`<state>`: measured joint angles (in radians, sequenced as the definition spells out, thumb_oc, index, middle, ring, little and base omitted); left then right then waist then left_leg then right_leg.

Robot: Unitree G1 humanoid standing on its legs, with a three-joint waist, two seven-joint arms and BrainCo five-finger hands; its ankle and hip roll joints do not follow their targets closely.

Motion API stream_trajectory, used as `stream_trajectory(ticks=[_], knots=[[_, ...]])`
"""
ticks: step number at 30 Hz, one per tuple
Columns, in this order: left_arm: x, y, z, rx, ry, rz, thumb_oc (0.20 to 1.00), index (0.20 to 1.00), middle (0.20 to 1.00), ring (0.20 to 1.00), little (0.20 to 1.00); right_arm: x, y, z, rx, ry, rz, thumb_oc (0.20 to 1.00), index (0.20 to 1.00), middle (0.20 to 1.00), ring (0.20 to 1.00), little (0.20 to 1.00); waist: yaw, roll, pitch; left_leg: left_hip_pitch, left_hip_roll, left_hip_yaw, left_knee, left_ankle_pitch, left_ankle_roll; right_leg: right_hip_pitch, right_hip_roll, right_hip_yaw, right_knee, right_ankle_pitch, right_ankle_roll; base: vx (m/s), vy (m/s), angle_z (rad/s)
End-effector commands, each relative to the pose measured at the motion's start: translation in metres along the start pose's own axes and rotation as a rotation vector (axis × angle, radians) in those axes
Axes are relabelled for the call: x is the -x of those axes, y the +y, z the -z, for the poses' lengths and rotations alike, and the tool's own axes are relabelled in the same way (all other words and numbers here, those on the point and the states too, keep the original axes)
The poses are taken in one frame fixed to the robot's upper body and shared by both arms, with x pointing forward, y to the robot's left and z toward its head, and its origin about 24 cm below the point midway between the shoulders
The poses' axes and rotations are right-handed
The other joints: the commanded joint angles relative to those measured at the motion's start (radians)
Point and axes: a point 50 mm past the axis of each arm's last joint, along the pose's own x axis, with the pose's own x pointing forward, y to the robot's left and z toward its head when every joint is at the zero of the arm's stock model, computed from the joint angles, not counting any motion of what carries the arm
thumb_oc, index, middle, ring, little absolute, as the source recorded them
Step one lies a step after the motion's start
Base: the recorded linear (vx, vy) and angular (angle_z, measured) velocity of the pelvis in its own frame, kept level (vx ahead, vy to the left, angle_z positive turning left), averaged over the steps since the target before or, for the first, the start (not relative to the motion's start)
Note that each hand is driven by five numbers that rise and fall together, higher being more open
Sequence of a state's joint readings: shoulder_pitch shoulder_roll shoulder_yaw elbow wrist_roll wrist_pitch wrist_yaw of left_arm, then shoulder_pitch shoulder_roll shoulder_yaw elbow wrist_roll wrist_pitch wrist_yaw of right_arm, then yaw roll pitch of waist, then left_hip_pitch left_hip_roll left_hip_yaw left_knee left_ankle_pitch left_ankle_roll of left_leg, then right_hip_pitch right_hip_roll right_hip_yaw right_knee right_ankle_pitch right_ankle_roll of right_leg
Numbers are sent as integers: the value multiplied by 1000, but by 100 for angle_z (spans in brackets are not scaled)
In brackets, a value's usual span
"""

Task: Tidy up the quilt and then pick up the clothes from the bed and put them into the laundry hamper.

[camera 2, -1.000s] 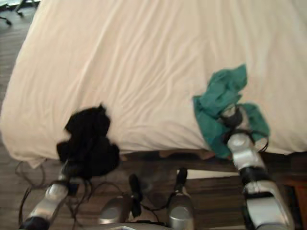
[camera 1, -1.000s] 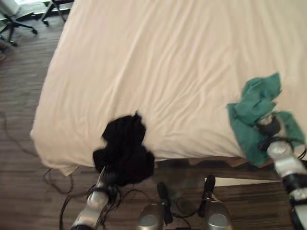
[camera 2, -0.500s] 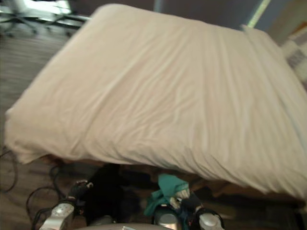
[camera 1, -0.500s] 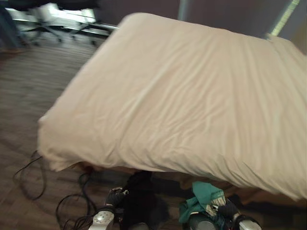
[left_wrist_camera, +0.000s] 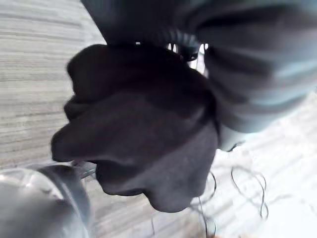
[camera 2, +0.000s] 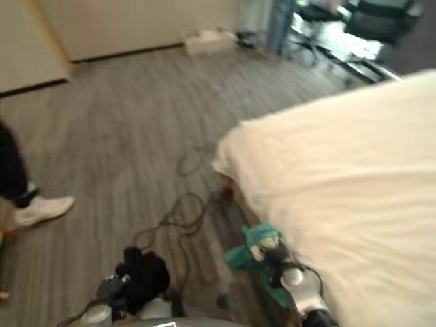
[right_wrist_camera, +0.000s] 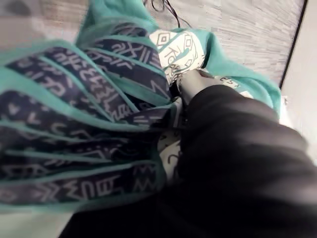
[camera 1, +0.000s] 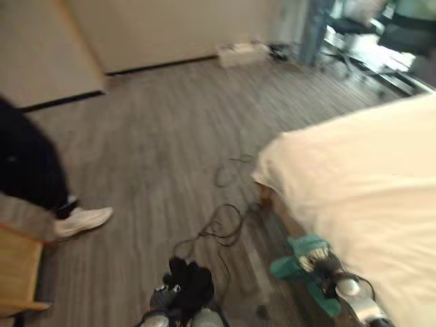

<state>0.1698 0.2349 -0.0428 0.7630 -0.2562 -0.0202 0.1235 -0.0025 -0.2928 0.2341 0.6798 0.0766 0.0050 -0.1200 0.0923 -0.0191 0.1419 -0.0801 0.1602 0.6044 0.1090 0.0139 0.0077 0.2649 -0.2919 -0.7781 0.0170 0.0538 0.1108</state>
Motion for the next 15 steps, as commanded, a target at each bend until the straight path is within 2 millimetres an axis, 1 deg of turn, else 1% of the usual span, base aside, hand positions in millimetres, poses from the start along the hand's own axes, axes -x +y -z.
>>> stream_trajectory(ticks=[1, 2, 3, 4, 5, 6, 7, 8, 9, 10, 11, 12, 14, 15], knots=[[-10, 3, -24, -114, -71, -16, 200, 200, 200, 200, 200, -5, 1, 0, 7, 17, 37, 200, 200, 200, 200, 200, -6, 3, 28, 49, -27, -121, -57, -45, -47, -154, -109, 44, 314, -22, 103, 121, 299, 182], [-11, 4, -27, -124, -74, -25, 200, 200, 200, 200, 200, -5, 4, 1, 2, 23, 33, 200, 200, 200, 200, 200, -21, 7, 53, 61, -41, -148, -60, -57, -35, -210, -136, 108, 425, 19, 118, 75, 237, 209], [-12, 6, -29, -139, -77, -45, 200, 200, 200, 200, 200, -5, 6, 1, 7, 18, 33, 200, 200, 200, 200, 200, -28, 10, 71, 60, -43, -175, -68, -53, -27, -264, -117, 187, 476, -1, 121, 102, 133, 192], [-14, -2, -38, -170, -109, -21, 200, 200, 200, 200, 200, -5, 6, -2, -9, 6, 45, 200, 200, 200, 200, 200, -70, 2, 87, 68, -55, -253, -98, -39, -36, -359, 18, 412, 427, -82, 105, 72, 57, 93], [-14, -2, -38, -170, -109, -21, 200, 200, 200, 200, 200, -5, 6, -2, -9, 7, 45, 200, 200, 200, 200, 200, -68, 2, 87, 69, -55, -251, -100, -38, -36, -360, 18, 414, 428, -82, 106, 77, -36, 201], [-15, -4, -41, -169, -115, -17, 200, 200, 200, 200, 200, -4, 3, 0, -14, 7, 61, 200, 200, 200, 200, 200, -77, 12, 89, 65, -58, -286, -117, -20, -33, -364, 57, 454, 352, -90, 94, 57, -92, 204], [-15, -4, -39, -184, -112, -15, 200, 200, 200, 200, 200, -2, 2, 4, -15, 16, 64, 200, 200, 200, 200, 200, -83, 14, 86, 70, -57, -309, -126, -21, -38, -348, 55, 470, 289, -106, 78, 106, -158, 167], [-16, -2, -38, -200, -110, -17, 200, 200, 200, 200, 200, -1, 2, 3, -21, 6, 67, 200, 200, 200, 200, 200, -91, 13, 79, 77, -57, -330, -139, -22, -45, -344, 57, 501, 214, -114, 65, 216, -243, 55], [-17, 11, -29, -310, -52, -66, 200, 200, 200, 200, 200, 5, -6, 17, 0, 43, 106, 200, 200, 200, 200, 200, -111, -18, 65, 69, -83, -388, -106, -44, -42, -327, 83, 602, 82, -113, 60, 212, -197, 66], [-17, 6, -34, -276, -82, -52, 200, 200, 200, 200, 200, 3, -1, 10, -15, 23, 84, 200, 200, 200, 200, 200, -104, -27, 67, 80, -93, -380, -99, -59, -42, -332, 63, 590, 94, -70, 76, 159, -132, 121], [-18, 6, -34, -276, -82, -52, 200, 200, 200, 200, 200, 3, -1, 10, -15, 22, 84, 200, 200, 200, 200, 200, -104, -28, 65, 77, -93, -379, -99, -57, -41, -334, 63, 591, 93, -68, 76, 90, -37, 123], [-25, -17, -7, -629, 111, 9, 200, 200, 200, 200, 200, 13, -19, 84, 281, 445, 58, 200, 200, 200, 200, 200, -28, 20, 37, 168, -130, -464, -196, -40, -62, -196, 183, 472, -40, -116, 45, 105, -78, 94], [-25, -14, -4, -645, 128, 4, 200, 200, 200, 200, 200, 11, -18, 80, 286, 424, 57, 200, 200, 200, 200, 200, -20, 18, 37, 171, -120, -466, -157, -52, -77, -176, 184, 450, -52, -120, 37, 141, -105, 37], [-25, -14, -4, -645, 128, 4, 200, 200, 200, 200, 200, 11, -18, 80, 286, 424, 57, 200, 200, 200, 200, 200, -21, 19, 38, 170, -120, -467, -153, -55, -77, -174, 184, 449, -53, -120, 37, 166, -135, 29]])
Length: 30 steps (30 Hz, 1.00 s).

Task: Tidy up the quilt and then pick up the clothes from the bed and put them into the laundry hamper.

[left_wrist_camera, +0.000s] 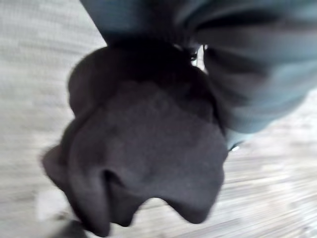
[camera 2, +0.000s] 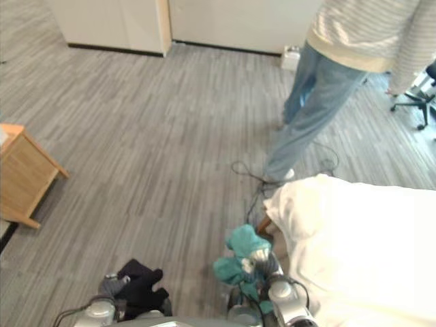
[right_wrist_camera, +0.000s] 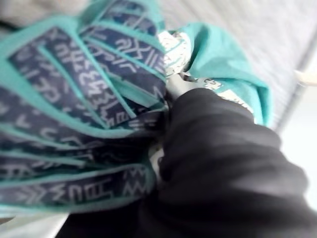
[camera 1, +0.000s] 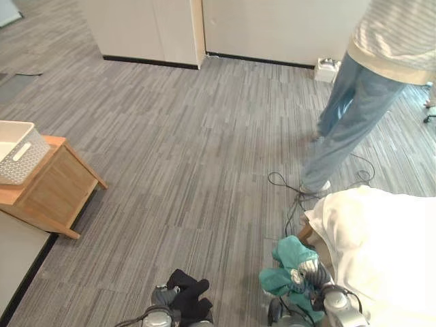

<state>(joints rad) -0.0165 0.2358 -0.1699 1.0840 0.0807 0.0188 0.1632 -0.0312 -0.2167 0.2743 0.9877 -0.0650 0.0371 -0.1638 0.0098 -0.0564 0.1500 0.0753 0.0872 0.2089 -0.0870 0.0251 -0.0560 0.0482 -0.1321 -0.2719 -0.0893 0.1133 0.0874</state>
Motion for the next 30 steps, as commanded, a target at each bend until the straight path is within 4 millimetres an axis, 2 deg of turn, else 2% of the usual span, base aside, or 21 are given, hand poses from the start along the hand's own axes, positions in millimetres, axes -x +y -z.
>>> stream_trajectory(ticks=[1, 2, 4, 6, 7, 10, 12, 13, 14, 16, 18, 19, 20, 21, 22, 23, 24, 25, 28, 29, 30], knots=[[-6, 4, -6, -169, 36, -23, 200, 200, 200, 200, 200, -4, -38, 25, 99, 143, 87, 200, 200, 200, 200, 200, 72, 52, 35, -10, -31, -68, 149, -78, -35, 66, 29, -71, 37, -189, 45, 108, -94, 23], [-6, 4, -6, -169, 36, -23, 200, 200, 200, 200, 200, -4, -38, 25, 99, 143, 87, 200, 200, 200, 200, 200, 72, 52, 36, -13, -30, -69, 154, -81, -36, 66, 30, -72, 36, -189, 45, 153, -138, 17], [-6, 6, 0, -163, 61, -30, 200, 200, 200, 200, 200, -6, -42, 15, 87, 105, 93, 200, 200, 200, 200, 200, 90, 54, 61, -97, 9, -74, 355, -17, -82, 101, 41, -88, 17, -202, 14, 119, -131, 4], [-5, 6, 1, -129, 70, -38, 200, 200, 200, 200, 200, -7, -48, 6, 110, 72, 103, 200, 200, 200, 200, 200, 109, 41, 86, -214, 39, -54, 526, 39, -70, 132, 41, -115, 2, -226, -10, 214, -144, 22], [-5, 6, 1, -129, 70, -38, 200, 200, 200, 200, 200, -7, -48, 6, 110, 72, 103, 200, 200, 200, 200, 200, 108, 42, 86, -216, 40, -56, 531, 36, -70, 132, 42, -116, 2, -226, -10, 284, -92, 19], [-3, 5, 8, -112, 81, -33, 200, 200, 200, 200, 200, -8, -51, -1, 115, 36, 110, 200, 200, 200, 200, 200, 130, 35, 76, -283, 26, 47, 410, -40, -24, 164, 46, -117, 2, -274, 11, 350, 48, -21], [-2, 3, 13, -126, 90, -24, 200, 200, 200, 200, 200, -8, -49, -6, 115, 17, 110, 200, 200, 200, 200, 200, 147, 42, 64, -294, 11, 116, 235, 5, -37, 201, 57, -111, 2, -317, 27, 428, 104, -18], [-2, 3, 13, -126, 90, -24, 200, 200, 200, 200, 200, -8, -49, -6, 115, 17, 109, 200, 200, 200, 200, 200, 147, 42, 64, -293, 11, 116, 234, 6, -37, 202, 57, -111, 2, -317, 27, 474, 129, -7], [-2, 4, 13, -123, 89, -21, 200, 200, 200, 200, 200, -9, -49, -13, 120, -9, 117, 200, 200, 200, 200, 200, 161, 50, 59, -339, 28, 172, 143, 40, -38, 229, 72, -124, 2, -342, 34, 519, 151, 5], [-1, 10, 20, -110, 108, -30, 200, 200, 200, 200, 200, -10, -44, -24, 135, -42, 105, 200, 200, 200, 200, 200, 185, 23, 43, -340, 19, 195, 102, 52, -20, 273, 83, -125, 10, -363, 45, 677, 160, 4], [-2, 13, 18, -115, 101, -37, 200, 200, 200, 200, 200, -11, -38, -30, 138, -69, 100, 200, 200, 200, 200, 200, 201, -6, 39, -327, -5, 191, 131, 46, 14, 246, 66, -103, 139, -349, 62, 539, 134, -24], [-2, 17, 17, -123, 98, -47, 200, 200, 200, 200, 200, -11, -37, -31, 124, -70, 101, 200, 200, 200, 200, 200, 202, -21, 49, -317, -21, 189, 152, 21, 34, 218, 47, -99, 241, -313, 95, 639, 230, -9], [-3, 17, 16, -169, 97, -38, 200, 200, 200, 200, 200, -11, -36, -35, 111, -79, 98, 200, 200, 200, 200, 200, 190, -37, 57, -297, -42, 190, 164, -12, 58, 181, 19, -81, 374, -213, 152, 714, 373, 13], [-4, 20, 9, -172, 80, -57, 200, 200, 200, 200, 200, -11, -35, -42, 100, -107, 98, 200, 200, 200, 200, 200, 149, -10, 80, -223, -54, 167, 147, -45, 87, 38, -20, -38, 645, -95, 172, 548, 324, 16], [-5, 20, 9, -171, 80, -57, 200, 200, 200, 200, 200, -11, -36, -42, 100, -107, 99, 200, 200, 200, 200, 200, 151, -11, 80, -223, -57, 170, 145, -45, 89, 32, -24, -35, 654, -99, 173, 433, 292, 12], [-5, 21, 4, -166, 66, -69, 200, 200, 200, 200, 200, -11, -37, -47, 95, -128, 103, 200, 200, 200, 200, 200, 130, 28, 91, -182, -35, 167, 108, -28, 101, -55, 0, -22, 764, -71, 165, 334, 157, 6], [-6, 22, -1, -168, 49, -78, 200, 200, 200, 200, 200, -11, -39, -51, 87, -142, 109, 200, 200, 200, 200, 200, 108, 50, 101, -131, -34, 148, 67, -30, 102, -126, -2, -21, 805, -90, 159, 549, 190, 39], [-7, 22, -8, -180, 25, -77, 200, 200, 200, 200, 200, -10, -40, -54, 76, -156, 113, 200, 200, 200, 200, 200, 79, 64, 114, -77, -38, 127, 28, -33, 96, -173, -20, -35, 776, -126, 145, 672, 110, 45], [-9, 24, -31, -213, -62, -93, 200, 200, 200, 200, 200, -8, -43, -59, 48, -195, 127, 200, 200, 200, 200, 200, 26, 75, 120, 7, -51, 62, 11, -76, 61, -207, -39, -27, 408, -186, 94, 672, -68, 71], [-10, 25, -39, -223, -93, -101, 200, 200, 200, 200, 200, -7, -45, -56, 40, -189, 141, 200, 200, 200, 200, 200, 8, 79, 111, 39, -46, 38, 0, -99, 38, -208, -48, 1, 219, -165, 97, 1016, -141, 119], [-10, 27, -41, -288, -106, -104, 200, 200, 200, 200, 200, -8, -46, -47, 54, -150, 144, 200, 200, 200, 200, 200, -19, 88, 101, 112, -34, 0, 5, -158, 19, -246, -83, 88, 76, -88, 127, 813, -96, 100]])
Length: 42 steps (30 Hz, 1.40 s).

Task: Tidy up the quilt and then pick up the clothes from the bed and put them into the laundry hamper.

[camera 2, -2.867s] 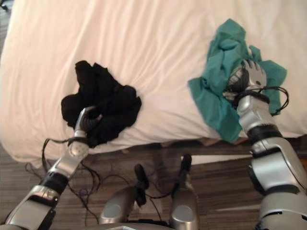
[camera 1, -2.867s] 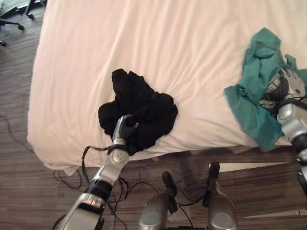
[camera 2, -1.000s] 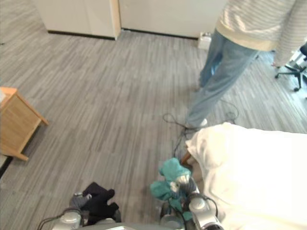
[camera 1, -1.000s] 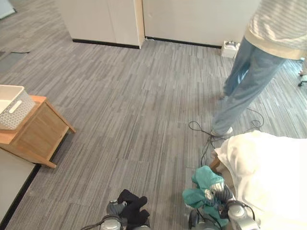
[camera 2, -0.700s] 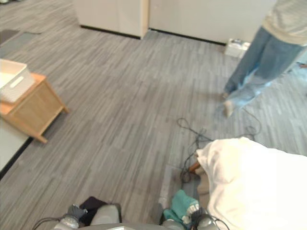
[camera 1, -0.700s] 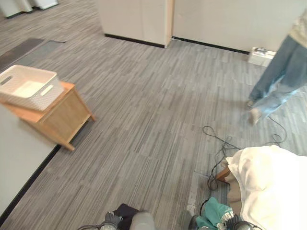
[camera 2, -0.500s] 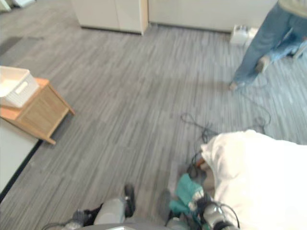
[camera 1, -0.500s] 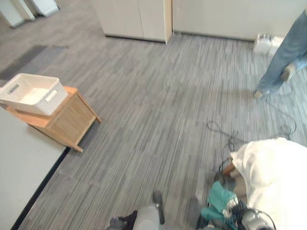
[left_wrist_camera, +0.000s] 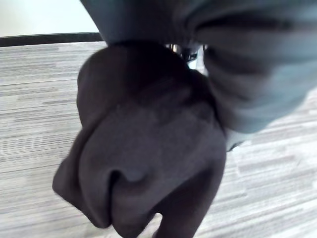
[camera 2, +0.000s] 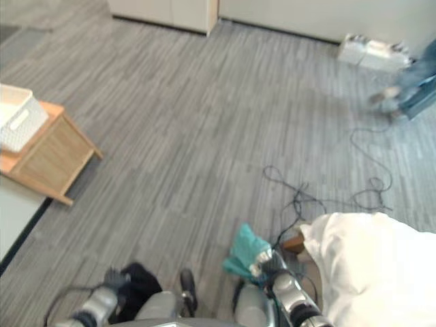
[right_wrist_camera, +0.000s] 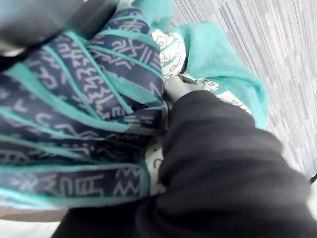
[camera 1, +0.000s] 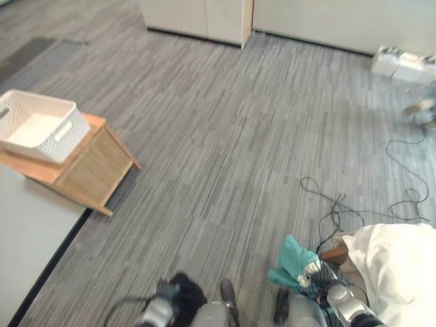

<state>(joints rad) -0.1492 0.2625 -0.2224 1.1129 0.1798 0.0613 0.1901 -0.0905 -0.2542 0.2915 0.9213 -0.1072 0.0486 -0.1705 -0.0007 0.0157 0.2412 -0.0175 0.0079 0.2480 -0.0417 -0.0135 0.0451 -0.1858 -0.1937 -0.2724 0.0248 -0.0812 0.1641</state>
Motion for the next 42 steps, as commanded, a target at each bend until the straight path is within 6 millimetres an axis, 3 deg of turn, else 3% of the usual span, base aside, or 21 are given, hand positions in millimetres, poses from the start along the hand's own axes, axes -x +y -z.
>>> stream_trajectory(ticks=[1, 3, 4, 6, 8, 13, 16, 20, 23, 25, 26, 28, 29, 31, 35, 36, 37, 38, 39, 41, 42], knots=[[0, 9, 4, -129, -28, -35, 200, 200, 200, 200, 200, -5, -28, -11, -11, -35, 95, 200, 200, 200, 200, 200, -9, 16, 11, 206, 46, -39, -41, -119, -82, -11, -21, 88, -39, 107, 51, 979, -198, 77], [1, 1, 12, -156, 2, -21, 200, 200, 200, 200, 200, -6, -18, -9, 76, -25, 26, 200, 200, 200, 200, 200, 2, 10, 1, 216, 102, -47, 209, -103, -116, 30, -5, 52, 20, 108, 36, 629, -229, 59], [1, 1, 12, -156, 2, -22, 200, 200, 200, 200, 200, -6, -18, -9, 76, -26, 26, 200, 200, 200, 200, 200, 0, 8, -2, 211, 101, -49, 210, -102, -116, 27, -7, 52, 18, 110, 36, 354, -191, 56], [3, -2, 19, -145, 27, -13, 200, 200, 200, 200, 200, -7, -23, -8, 97, -19, 33, 200, 200, 200, 200, 200, 28, 10, 19, 68, 175, -74, 594, 55, -135, 98, 24, 4, 20, 88, -39, 380, -322, 60], [5, -5, 25, -141, 43, -9, 200, 200, 200, 200, 200, -10, -34, -12, 71, -16, 70, 200, 200, 200, 200, 200, 74, -16, 51, -118, 221, -25, 864, 15, -123, 234, 53, -59, -44, 30, -83, 664, -346, 115], [10, -16, 42, -132, 104, 27, 200, 200, 200, 200, 200, -10, -30, -8, 41, 6, 65, 200, 200, 200, 200, 200, 121, -17, 19, -215, 212, 121, 587, -52, -126, 357, 64, -91, -112, -35, -45, 495, 42, 17], [19, -28, 65, -121, 184, 76, 200, 200, 200, 200, 200, -8, -26, 4, 21, 47, 71, 200, 200, 200, 200, 200, 133, 2, -27, -217, 208, 348, 127, 91, -148, 461, 97, -162, -112, -105, -10, 737, 280, 19], [22, -28, 77, -105, 237, 81, 200, 200, 200, 200, 200, -7, -15, 6, 43, 63, 39, 200, 200, 200, 200, 200, 155, -25, -55, -189, 172, 353, 90, 114, -110, 507, 107, -171, -72, -82, 6, 591, 175, 28], [20, -22, 77, -78, 241, 59, 200, 200, 200, 200, 200, -4, -5, 21, 28, 134, 22, 200, 200, 200, 200, 200, 154, -66, -44, -121, 72, 295, 99, 18, -23, 382, 14, -119, 393, 95, 98, 698, 390, 56], [16, -14, 68, -58, 216, 21, 200, 200, 200, 200, 200, -5, -6, 17, 27, 116, 26, 200, 200, 200, 200, 200, 122, -41, -15, -46, 45, 231, 57, -10, 14, 213, 6, -30, 662, 132, 88, 543, 298, 68], [13, -10, 62, -50, 196, 4, 200, 200, 200, 200, 200, -6, -8, 14, 25, 111, 32, 200, 200, 200, 200, 200, 103, -28, 0, -3, 42, 185, 23, -15, 18, 126, 32, 3, 714, 88, 76, 544, 168, 88], [9, -5, 48, -63, 149, -14, 200, 200, 200, 200, 200, -5, -8, 17, 20, 114, 34, 200, 200, 200, 200, 200, 73, -8, 17, 53, 60, 124, -8, -5, 2, 31, 61, -17, 617, 55, 37, 714, -36, 118], [6, -1, 36, -79, 103, -29, 200, 200, 200, 200, 200, -2, -8, 24, 14, 129, 36, 200, 200, 200, 200, 200, 54, -14, 16, 103, 57, 66, -19, -37, -33, 25, 9, -38, 337, 11, 12, 983, -209, 147], [3, 2, 25, -88, 66, -42, 200, 200, 200, 200, 200, 0, -13, 34, 6, 166, 56, 200, 200, 200, 200, 200, 36, -17, 5, 143, 87, 18, -22, -74, -80, 40, -64, -19, 39, 60, 23, 760, -213, 163], [5, -2, 30, -110, 71, -34, 200, 200, 200, 200, 200, 5, -9, 51, 56, 231, 31, 200, 200, 200, 200, 200, 14, -41, -1, 231, 104, -45, 58, -158, -107, 40, -79, 57, 2, 128, 74, 675, -194, 131], [6, -4, 35, -85, 91, -35, 200, 200, 200, 200, 200, 5, -11, 54, 79, 240, 31, 200, 200, 200, 200, 200, 23, -33, -2, 181, 171, -78, 273, -79, -124, 70, -44, 30, 44, 108, 42, 615, -266, 74], [6, -4, 35, -85, 91, -36, 200, 200, 200, 200, 200, 5, -11, 54, 79, 240, 31, 200, 200, 200, 200, 200, 20, -35, -5, 176, 170, -81, 275, -78, -124, 67, -45, 28, 43, 109, 41, 554, -345, 71], [7, -6, 36, -79, 98, -32, 200, 200, 200, 200, 200, 5, -15, 54, 82, 241, 44, 200, 200, 200, 200, 200, 36, -39, 11, 87, 204, -97, 461, -13, -122, 99, -25, 1, 45, 82, -4, 357, -389, 144], [7, -4, 38, -59, 108, -44, 200, 200, 200, 200, 200, 2, -26, 50, 86, 234, 81, 200, 200, 200, 200, 200, 76, -60, 46, -62, 253, -56, 703, 8, -98, 192, 1, -78, 9, 38, -54, 358, -386, 159], [7, -4, 40, -57, 118, -47, 200, 200, 200, 200, 200, 0, -30, 48, 87, 232, 88, 200, 200, 200, 200, 200, 87, -59, 48, -93, 289, -9, 720, -26, -114, 244, 23, -109, -14, 5, -56, 463, -231, 90], [9, -7, 47, -52, 144, -34, 200, 200, 200, 200, 200, -1, -34, 46, 96, 234, 92, 200, 200, 200, 200, 200, 117, -69, 32, -158, 274, 99, 615, -80, -112, 318, 33, -155, -63, -20, -49, 522, -113, 12]])
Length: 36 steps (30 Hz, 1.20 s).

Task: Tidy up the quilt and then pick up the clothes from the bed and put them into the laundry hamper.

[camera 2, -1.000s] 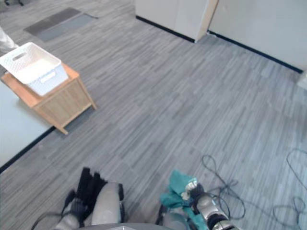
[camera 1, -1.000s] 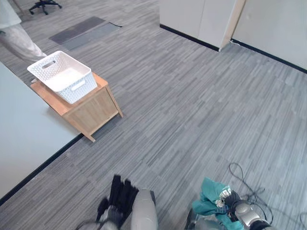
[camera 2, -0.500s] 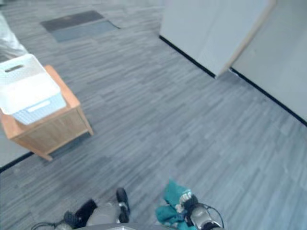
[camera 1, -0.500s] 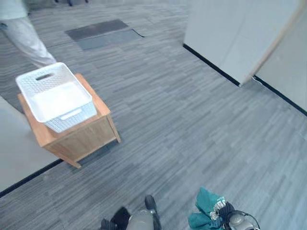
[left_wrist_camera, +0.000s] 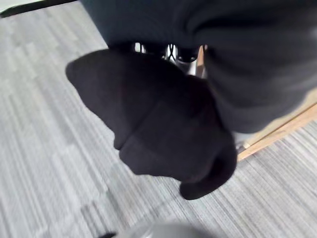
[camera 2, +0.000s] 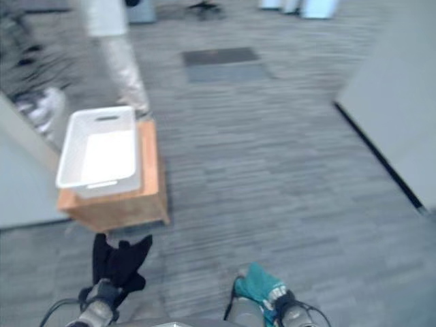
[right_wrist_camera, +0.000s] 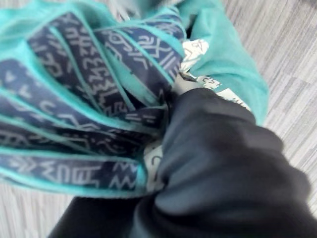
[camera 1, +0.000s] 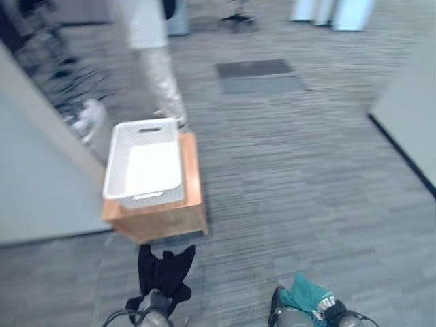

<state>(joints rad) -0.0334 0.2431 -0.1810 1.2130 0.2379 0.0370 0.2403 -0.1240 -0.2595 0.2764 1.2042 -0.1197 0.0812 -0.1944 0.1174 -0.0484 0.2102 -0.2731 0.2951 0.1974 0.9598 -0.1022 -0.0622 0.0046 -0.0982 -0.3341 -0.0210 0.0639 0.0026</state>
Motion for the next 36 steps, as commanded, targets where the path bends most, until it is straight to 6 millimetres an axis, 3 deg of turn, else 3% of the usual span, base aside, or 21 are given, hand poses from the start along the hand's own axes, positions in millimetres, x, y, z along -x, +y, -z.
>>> stream_trajectory(ticks=[1, 3, 5, 6, 7, 9, 10, 13, 14, 15, 16, 17, 18, 19, 20, 25, 27, 31, 33, 34, 36], knots=[[-5, 15, -16, -7, -26, -49, 200, 200, 200, 200, 200, -4, -31, -9, 25, -43, 82, 200, 200, 200, 200, 200, -1, -7, 62, 100, -17, 153, -390, 7, -2, 129, -66, -93, -19, -164, 114, 461, -12, 22], [-3, 8, -2, -17, 13, -20, 200, 200, 200, 200, 200, -5, -33, -7, 42, -41, 85, 200, 200, 200, 200, 200, 17, -11, 31, 71, -69, 311, -574, 12, 6, 177, -54, -152, -36, -187, 129, 390, 28, 43], [0, 2, 9, -32, 52, 7, 200, 200, 200, 200, 200, -5, -35, -3, 48, -32, 87, 200, 200, 200, 200, 200, 8, 6, 2, 103, -61, 536, -738, 72, -4, 208, -12, -221, -22, -216, 139, 434, 26, 71], [0, 0, 11, -40, 61, 18, 200, 200, 200, 200, 200, -4, -36, 0, 48, -23, 92, 200, 200, 200, 200, 200, 1, 9, -16, 151, -71, 623, -797, 68, 24, 210, 4, -271, 7, -217, 141, 437, 21, 123], [1, -1, 13, -37, 67, 22, 200, 200, 200, 200, 200, -4, -35, -1, 53, -28, 85, 200, 200, 200, 200, 200, 4, 4, -25, 183, -99, 635, -823, 55, 42, 204, -3, -307, 60, -211, 150, 434, 77, 111], [1, -1, 19, -27, 83, 30, 200, 200, 200, 200, 200, -4, -29, -9, 80, -59, 62, 200, 200, 200, 200, 200, 14, -2, -33, 229, -183, 572, -892, 7, 87, 174, -57, -367, 286, -150, 208, 531, 193, 132], [1, 4, 22, -29, 104, 11, 200, 200, 200, 200, 200, -4, -25, -27, 62, -115, 49, 200, 200, 200, 200, 200, -14, 0, -14, 277, -229, 486, -930, -36, 128, 76, -139, -300, 567, -58, 255, 474, 176, 176], [-1, 9, 20, -21, 96, -7, 200, 200, 200, 200, 200, -3, -23, -43, 54, -173, 37, 200, 200, 200, 200, 200, -39, 11, 6, 325, -236, 408, -958, -35, 125, -35, -165, -194, 654, -78, 254, 409, -105, 230], [-2, 12, 14, -36, 70, -18, 200, 200, 200, 200, 200, -2, -22, -50, 66, -210, 39, 200, 200, 200, 200, 200, -52, 17, 9, 337, -239, 315, -964, -31, 110, -75, -176, -103, 534, -134, 218, 233, -178, 109], [-2, 12, 15, -37, 71, -17, 200, 200, 200, 200, 200, -2, -22, -49, 66, -209, 38, 200, 200, 200, 200, 200, -57, 18, 8, 336, -237, 309, -964, -31, 109, -70, -173, -110, 529, -135, 216, 543, -428, 149], [-3, 11, 8, -68, 36, -17, 200, 200, 200, 200, 200, -1, -23, -45, 60, -205, 40, 200, 200, 200, 200, 200, -85, 18, 3, 348, -239, 202, -963, -39, 91, -79, -132, 57, 292, -171, 187, 315, -260, 177], [-3, 11, 8, -68, 36, -17, 200, 200, 200, 200, 200, -1, -23, -45, 60, -205, 40, 200, 200, 200, 200, 200, -87, 20, 3, 348, -237, 201, -963, -38, 90, -76, -129, 54, 285, -167, 186, 539, -519, 243], [-3, 11, 0, -93, 4, -15, 200, 200, 200, 200, 200, -1, -22, -36, 42, -174, 35, 200, 200, 200, 200, 200, -122, 15, 11, 352, -246, 64, -974, -20, 77, -109, -68, 329, 115, -125, 183, 227, -272, 219], [-3, 11, 0, -93, 4, -15, 200, 200, 200, 200, 200, -1, -21, -36, 42, -174, 35, 200, 200, 200, 200, 200, -122, 15, 9, 350, -245, 64, -974, -18, 76, -110, -67, 330, 112, -122, 183, 410, -425, 278], [-5, 18, -2, -133, -8, -29, 200, 200, 200, 200, 200, -2, -23, -24, 65, -134, 32, 200, 200, 200, 200, 200, -119, -1, 20, 364, -253, -20, -981, -29, 66, -104, -45, 429, 50, -115, 193, 181, -157, 264], [-4, 18, 9, -87, 27, -34, 200, 200, 200, 200, 200, -2, -28, -33, 21, -163, 54, 200, 200, 200, 200, 200, -97, -5, 13, 334, -218, -63, -941, -9, 12, -47, -66, 250, 0, -71, 191, 180, -343, 160], [-2, 14, 14, -76, 41, -26, 200, 200, 200, 200, 200, -2, -46, -35, -22, -187, 117, 200, 200, 200, 200, 200, -113, -7, 8, 291, -187, 3, -900, 16, -15, 24, -88, 151, -53, -63, 192, 109, -199, 94], [2, 13, 30, -69, 80, -28, 200, 200, 200, 200, 200, 12, -111, -74, -109, -383, 322, 200, 200, 200, 200, 200, -150, 5, -8, 278, -124, 242, -857, 57, -50, 77, -87, 63, -63, -87, 193, 84, -47, 129], [6, 11, 47, -62, 119, -21, 200, 200, 200, 200, 200, 40, -160, -107, -90, -583, 478, 200, 200, 200, 200, 200, -152, 25, -34, 326, -125, 270, -942, 66, -49, 86, -69, 38, -59, -94, 188, 167, 17, -4], [6, 11, 47, -63, 119, -19, 200, 200, 200, 200, 200, 40, -160, -107, -89, -581, 479, 200, 200, 200, 200, 200, -152, 27, -34, 329, -126, 270, -947, 68, -48, 87, -69, 37, -59, -95, 188, 135, 30, -9], [8, 9, 53, -85, 130, -2, 200, 200, 200, 200, 200, 80, -209, -145, -11, -772, 652, 200, 200, 200, 200, 200, -143, 34, -45, 351, -124, 274, -996, 98, -57, 89, -61, 13, -57, -100, 187, 98, 35, 5]])
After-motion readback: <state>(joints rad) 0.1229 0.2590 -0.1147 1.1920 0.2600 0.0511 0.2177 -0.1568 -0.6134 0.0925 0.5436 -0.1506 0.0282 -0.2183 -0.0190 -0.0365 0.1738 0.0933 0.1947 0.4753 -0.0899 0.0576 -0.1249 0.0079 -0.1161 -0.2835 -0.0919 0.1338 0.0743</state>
